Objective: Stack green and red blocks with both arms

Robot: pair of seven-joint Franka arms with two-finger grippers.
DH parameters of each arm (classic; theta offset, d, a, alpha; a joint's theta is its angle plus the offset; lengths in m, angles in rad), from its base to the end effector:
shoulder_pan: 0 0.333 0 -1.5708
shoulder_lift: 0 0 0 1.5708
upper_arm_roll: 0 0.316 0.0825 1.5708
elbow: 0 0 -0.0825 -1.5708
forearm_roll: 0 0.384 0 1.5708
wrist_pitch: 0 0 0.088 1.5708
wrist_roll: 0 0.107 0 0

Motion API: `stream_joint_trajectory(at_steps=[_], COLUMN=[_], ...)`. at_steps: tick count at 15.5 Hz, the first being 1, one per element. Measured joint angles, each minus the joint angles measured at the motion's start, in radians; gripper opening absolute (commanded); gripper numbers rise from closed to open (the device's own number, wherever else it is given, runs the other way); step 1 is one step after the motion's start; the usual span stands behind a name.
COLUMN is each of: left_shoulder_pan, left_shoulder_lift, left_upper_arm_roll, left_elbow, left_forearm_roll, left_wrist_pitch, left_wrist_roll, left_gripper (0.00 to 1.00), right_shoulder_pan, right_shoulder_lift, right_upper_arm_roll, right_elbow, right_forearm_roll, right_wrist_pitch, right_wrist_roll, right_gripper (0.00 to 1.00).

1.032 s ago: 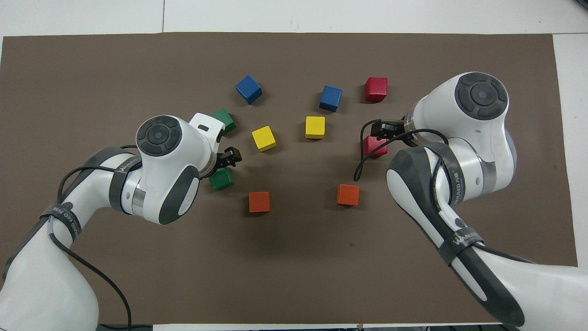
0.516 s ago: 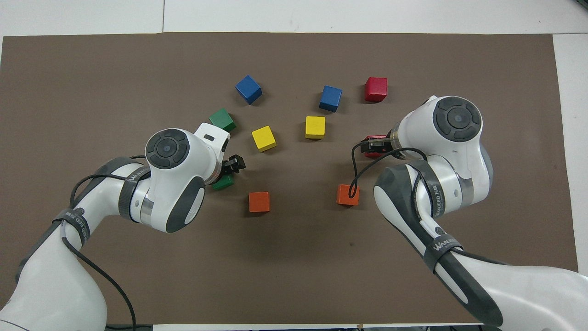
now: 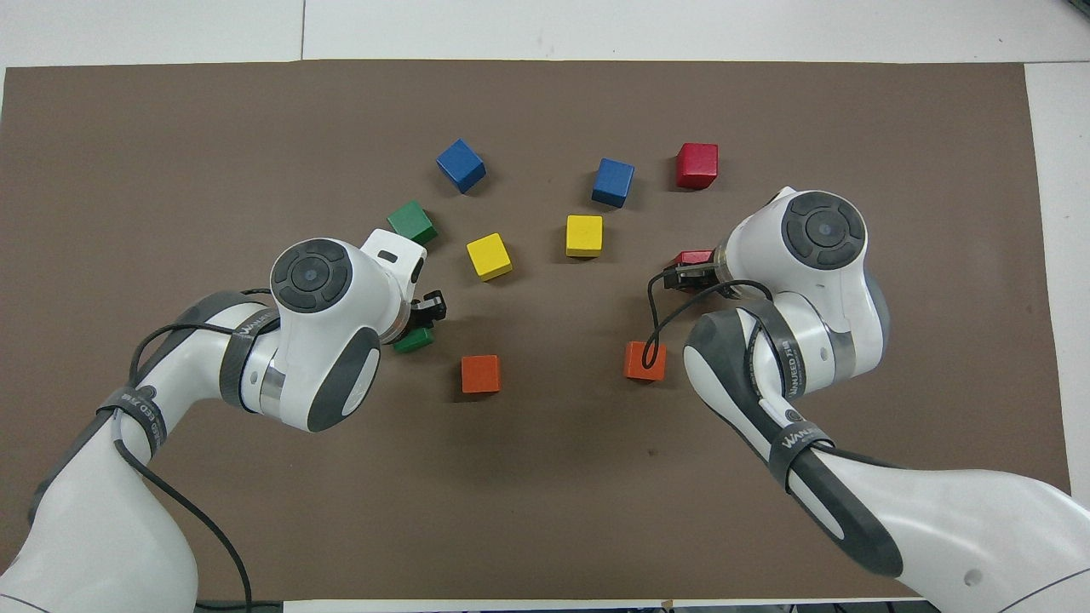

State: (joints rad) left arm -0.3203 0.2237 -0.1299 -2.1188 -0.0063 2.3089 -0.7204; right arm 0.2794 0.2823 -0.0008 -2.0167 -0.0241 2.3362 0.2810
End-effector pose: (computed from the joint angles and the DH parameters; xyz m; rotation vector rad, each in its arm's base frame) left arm 0.5115 -0.2462 0.3053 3.1005 0.4326 -0.0703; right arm 0.5776 0.1648 0.3159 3.1339 0.0220 0.0638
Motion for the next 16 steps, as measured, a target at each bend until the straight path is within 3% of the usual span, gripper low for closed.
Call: stream_joint_trajectory(at_steps=[3, 9, 14, 16], left_shoulder_pan=[0.058, 0.341, 0.365, 0.378], left_shoulder_lift=[-0.013, -0.001, 0.126, 0.135], left_upper_arm_roll=[0.036, 0.052, 0.051, 0.048], left_elbow=[0.017, 0.094, 0.198, 0.207], left_forearm_roll=[0.000, 0.008, 0.084, 0.085], left_wrist_pitch=[-0.037, -0.069, -0.039, -0.040], left_wrist_roll=[0.194, 0.688, 0.732, 0.733], left_gripper=[0.00, 0.00, 0.00, 0.00], right_shoulder_pan=[0.000, 0.000, -0.002, -0.002], right_shoulder_lift=[0.017, 0.036, 0.036, 0.037], right_upper_arm_roll=[0.000, -0.002, -0.007, -0.007], right_elbow=[0.000, 0.003, 0.008, 0.008], right_forearm_roll=[-0.001, -0.002, -0.002, -0.002], right_wrist_pitch=[0.012, 0.041, 0.043, 0.043], right_wrist_roll=[0.000, 0.000, 0.000, 0.000], right_gripper=[1.00, 1.00, 0.92, 0.88])
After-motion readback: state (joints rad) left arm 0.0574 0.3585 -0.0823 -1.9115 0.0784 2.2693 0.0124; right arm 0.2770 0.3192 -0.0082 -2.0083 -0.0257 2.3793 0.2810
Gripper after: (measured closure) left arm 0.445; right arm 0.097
